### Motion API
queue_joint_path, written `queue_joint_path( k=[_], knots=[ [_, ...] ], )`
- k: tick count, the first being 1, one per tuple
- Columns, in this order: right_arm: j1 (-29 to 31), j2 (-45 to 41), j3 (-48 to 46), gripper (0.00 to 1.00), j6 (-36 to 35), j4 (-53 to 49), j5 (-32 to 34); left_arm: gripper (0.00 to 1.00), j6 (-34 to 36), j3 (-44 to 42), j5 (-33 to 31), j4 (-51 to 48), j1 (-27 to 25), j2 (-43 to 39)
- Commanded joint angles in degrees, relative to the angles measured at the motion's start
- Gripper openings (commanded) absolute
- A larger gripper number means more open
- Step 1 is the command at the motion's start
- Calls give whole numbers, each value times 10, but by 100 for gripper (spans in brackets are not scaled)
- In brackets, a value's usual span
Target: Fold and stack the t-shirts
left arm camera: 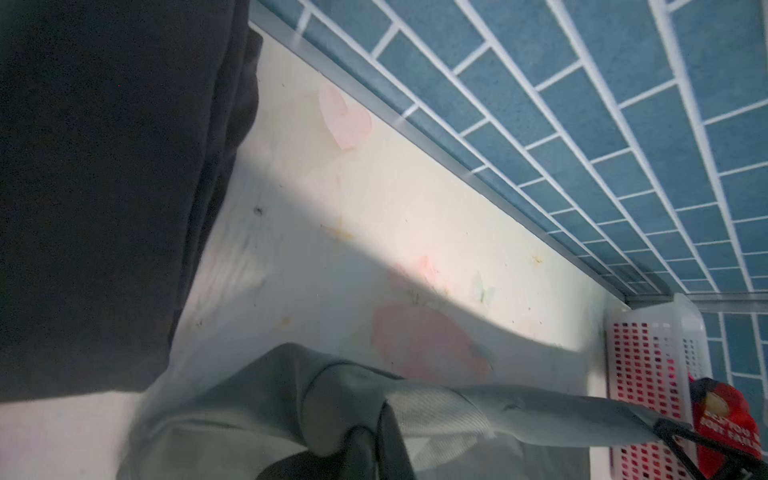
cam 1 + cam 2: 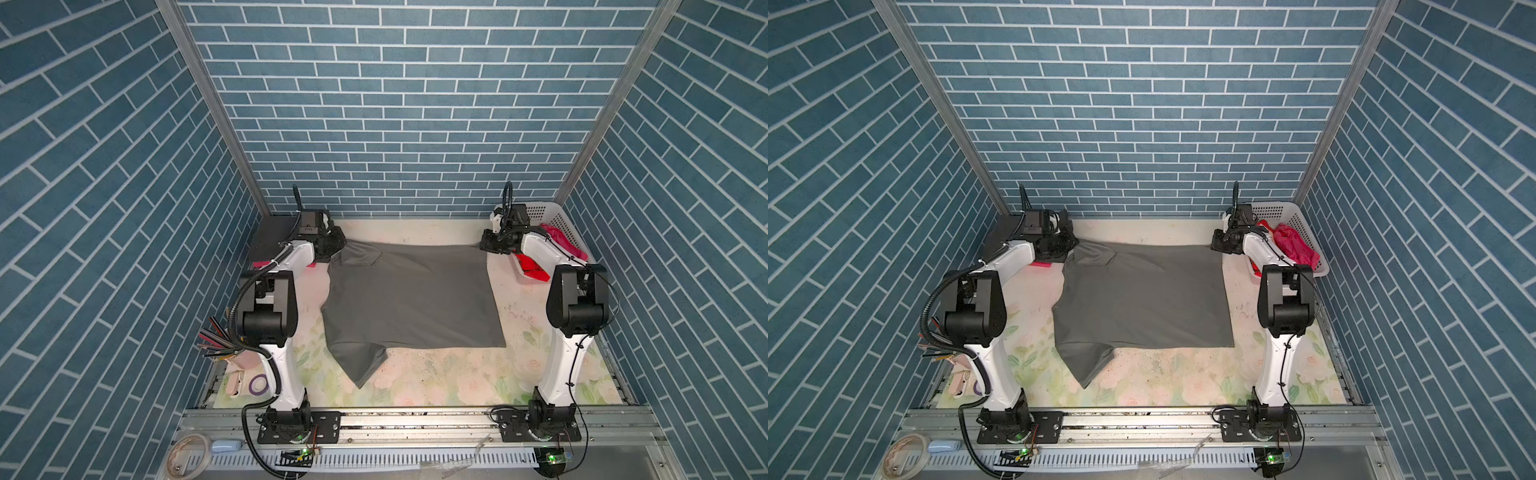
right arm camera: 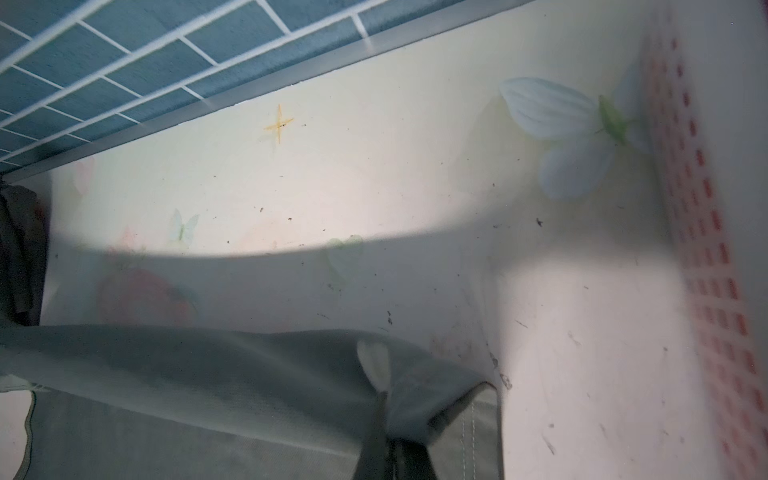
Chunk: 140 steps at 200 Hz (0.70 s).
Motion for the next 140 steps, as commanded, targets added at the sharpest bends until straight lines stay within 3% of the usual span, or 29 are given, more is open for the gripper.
queue_joint_path(
  k=[1,61,140],
  knots=[
    [3,-37,-41,0,-10,11,11,0,-19,-41,33,24,2,-33],
    [4,-45,-131,0,-3,52,16,0,-20,-131,43,43,6,-82],
    [4,-35,-98,0,-9,37,21,0,-46,-146,95,58,7,-105]
  ],
)
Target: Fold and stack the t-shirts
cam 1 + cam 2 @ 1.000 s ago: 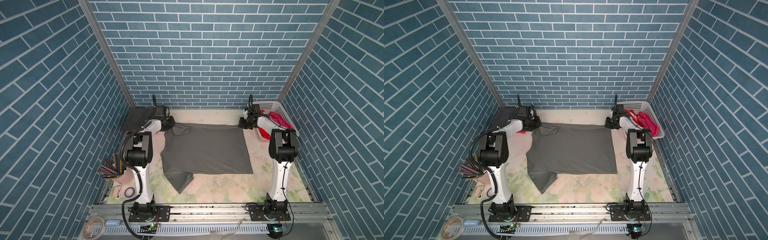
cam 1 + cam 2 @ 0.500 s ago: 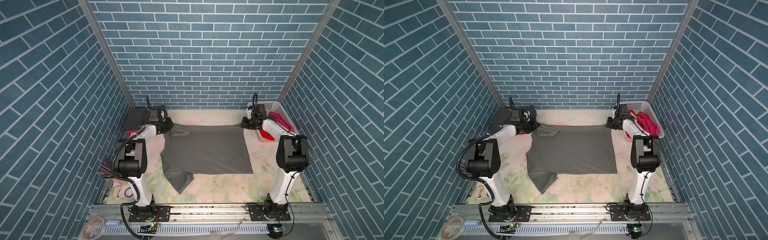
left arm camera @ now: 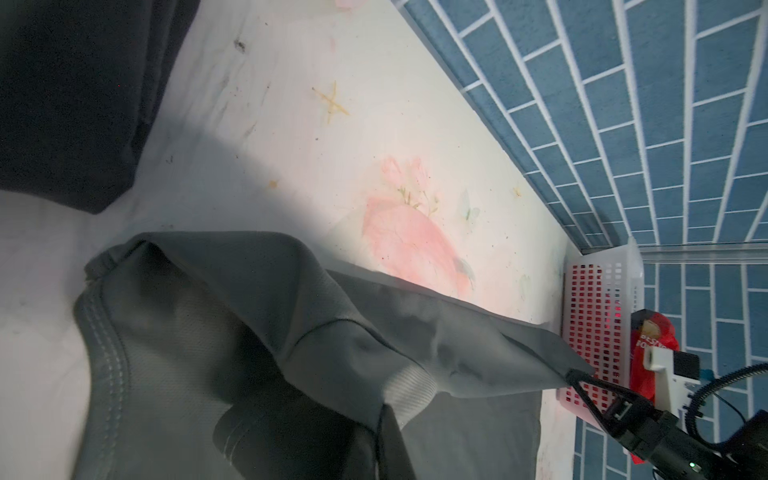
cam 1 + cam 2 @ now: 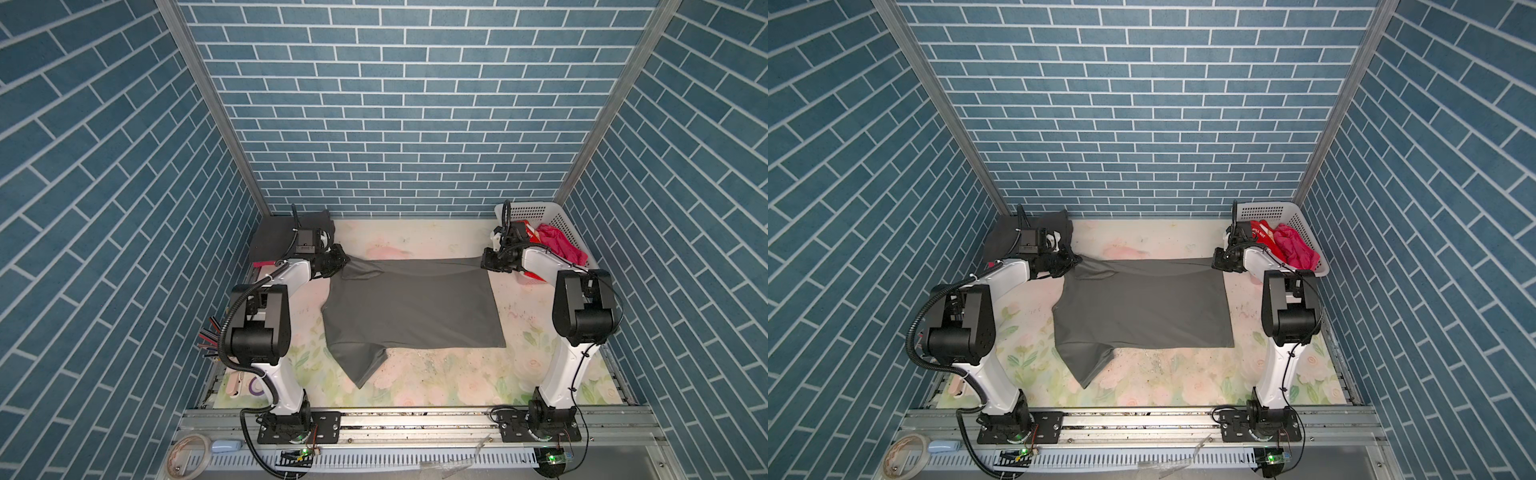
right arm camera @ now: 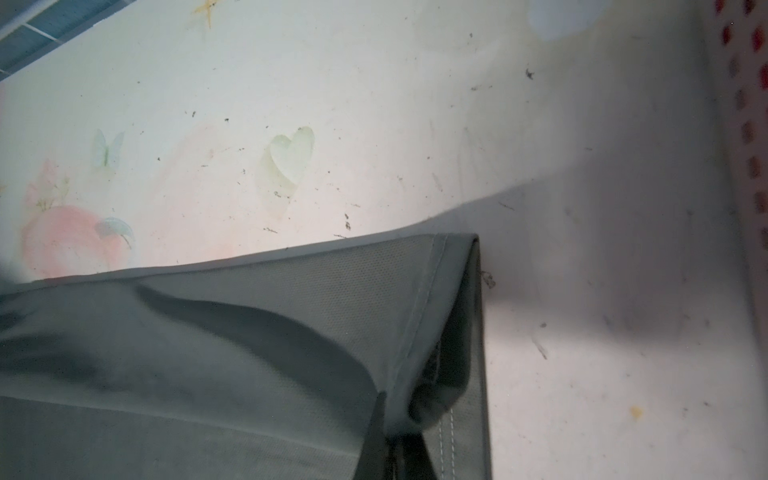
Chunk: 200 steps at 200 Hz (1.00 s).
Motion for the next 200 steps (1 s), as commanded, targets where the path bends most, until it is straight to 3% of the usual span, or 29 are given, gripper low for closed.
queue_joint_path(
  k=[1,51,111,130,137,141,144,165,200],
  knots=[
    [3,4,32,0,-10,-4,8,0,-11,-4,18,18,4,-21],
    [7,53,82,0,-10,-11,-4,0,-38,46,-3,52,4,74],
    [20,92,113,0,-7,-6,-20,0,-14,220,-47,-11,4,211],
    [25,93,114,0,-7,-4,-22,49,7,240,-59,-57,1,219],
    [27,91,113,0,-8,-4,-23,56,16,229,-73,-65,-1,203],
    [27,91,113,0,-8,-4,-24,75,20,218,-82,-68,-1,193],
    [27,91,113,0,-8,-4,-25,79,25,211,-89,-71,-2,185],
    [30,84,107,0,-6,5,-30,84,47,139,-125,-69,-4,124],
    [34,77,102,0,1,16,-38,83,51,53,-104,-28,-11,92]
  ],
)
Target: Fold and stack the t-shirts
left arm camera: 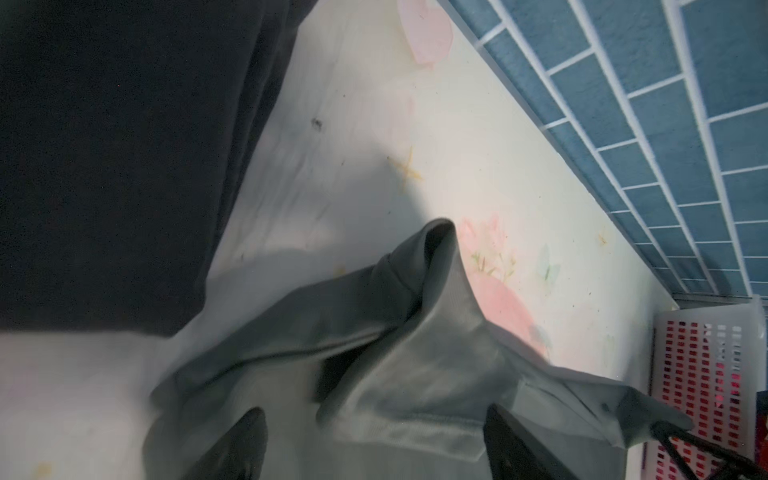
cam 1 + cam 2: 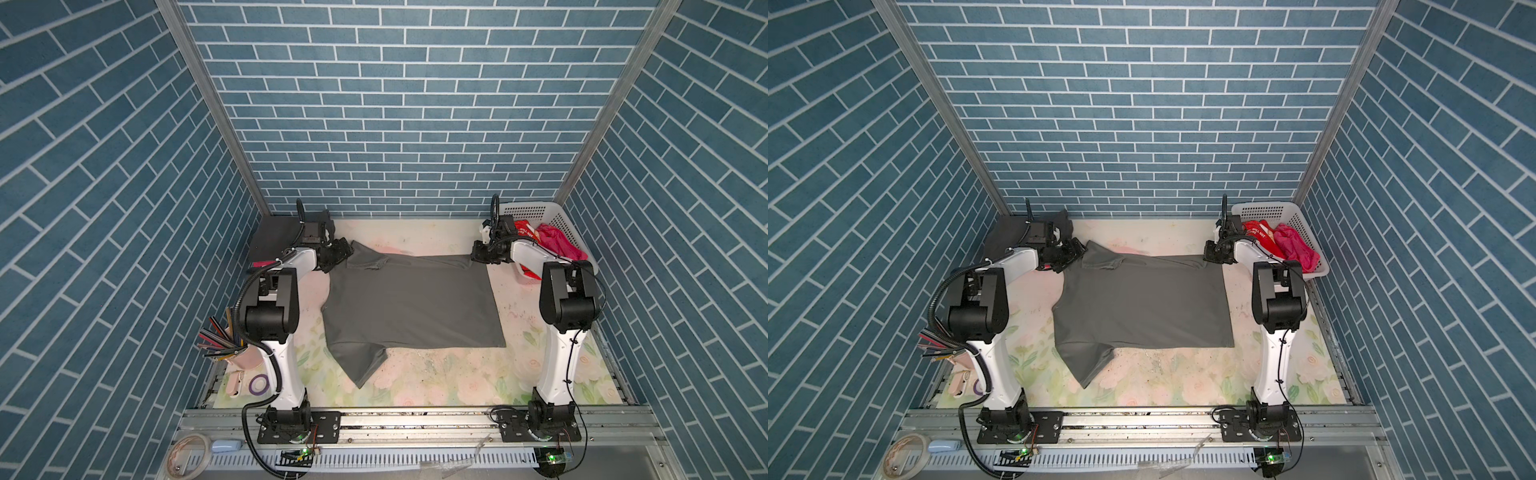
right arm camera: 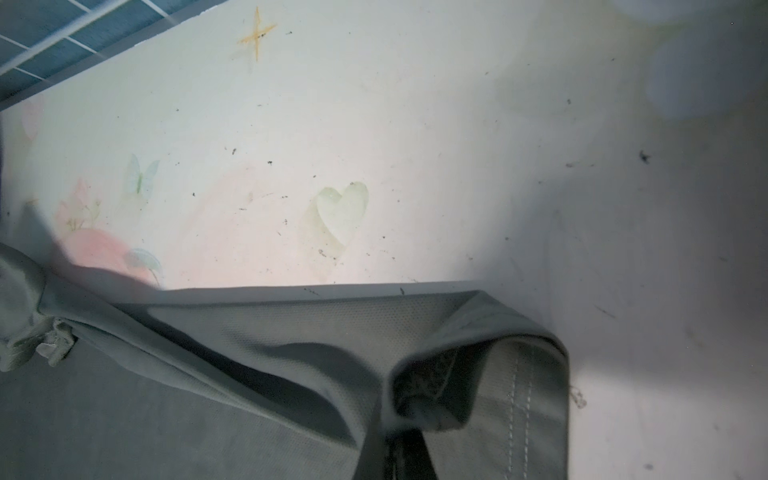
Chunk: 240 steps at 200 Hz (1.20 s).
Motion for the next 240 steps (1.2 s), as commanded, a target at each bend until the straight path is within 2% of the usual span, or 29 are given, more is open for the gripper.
queue_joint_path(
  k=[1,22,41,85,144,152,185,240],
  knots=[
    [6,-11,4,0,1,10,-14,83,19,-32,-7,12,-8,-6],
    [9,-11,4,0,-2,7,-14,78,18,-19,4,10,-16,15],
    [10,-15,1,0,-5,7,-11,73,18,-3,-10,10,-25,27],
    [10,-17,-10,0,-3,12,-15,51,27,47,-33,1,-34,76],
    [10,-12,-7,0,-5,12,-16,8,41,54,-47,-9,-34,86],
    [10,-11,-6,0,-4,13,-18,0,41,56,-46,-9,-34,82],
    [9,-15,-8,0,-3,11,-19,0,24,51,-2,-7,-34,43],
    [9,-28,-26,0,-2,11,-11,0,1,-31,60,2,-35,-46]
  ],
)
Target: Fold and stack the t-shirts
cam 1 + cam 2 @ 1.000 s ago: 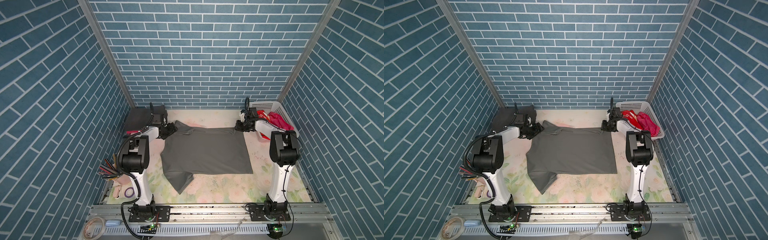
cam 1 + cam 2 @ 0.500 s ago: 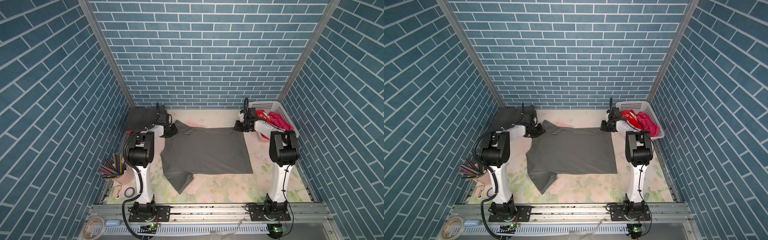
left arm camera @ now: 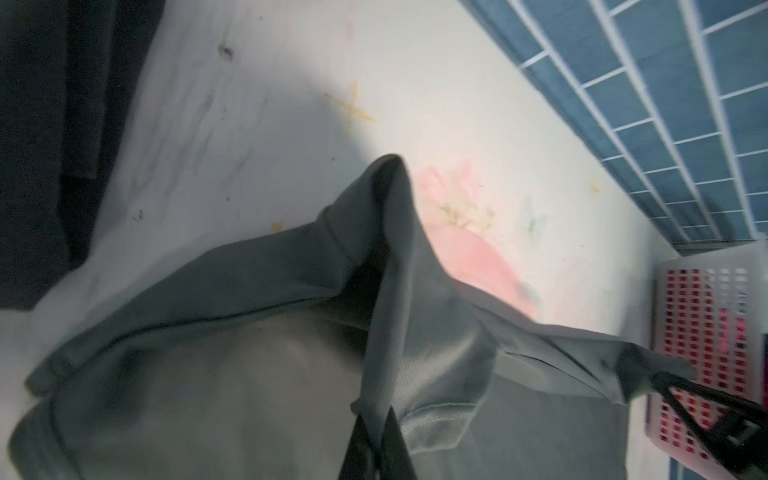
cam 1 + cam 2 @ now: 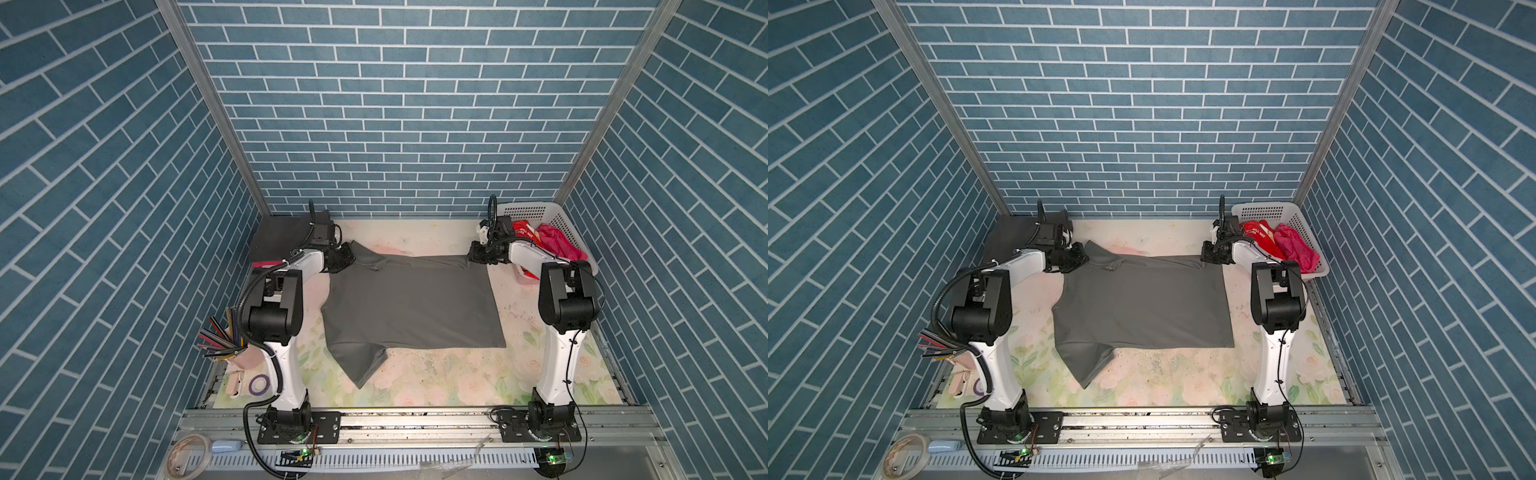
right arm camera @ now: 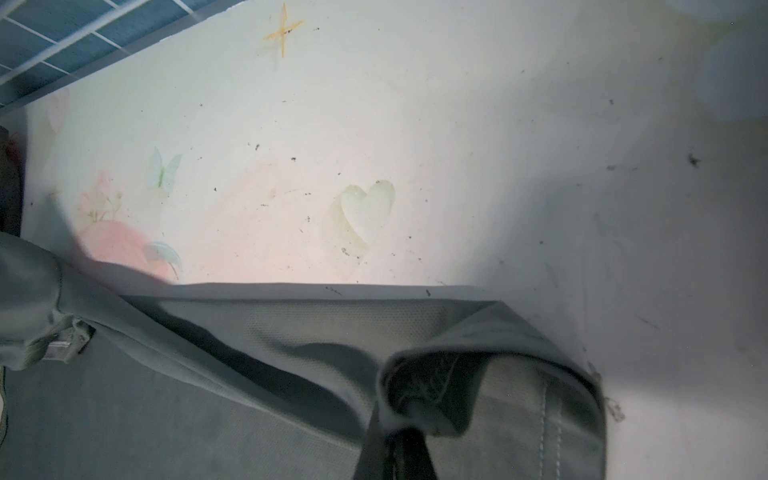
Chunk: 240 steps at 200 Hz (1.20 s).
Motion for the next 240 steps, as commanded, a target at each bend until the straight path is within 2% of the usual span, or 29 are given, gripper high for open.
queue_joint_path(
  k=[1,80,152,240],
  knots=[
    [2,-26,-16,0,-2,-2,-2,0,-12,-37,37,5,-2,-39],
    [-5,-37,-30,0,0,-1,6,0,-51,-179,104,56,-1,-127],
    [-14,-59,-49,0,4,2,10,0,-77,-221,133,58,6,-203],
    [-19,-102,-163,8,20,42,45,0,-64,-283,136,77,29,-211]
  ],
)
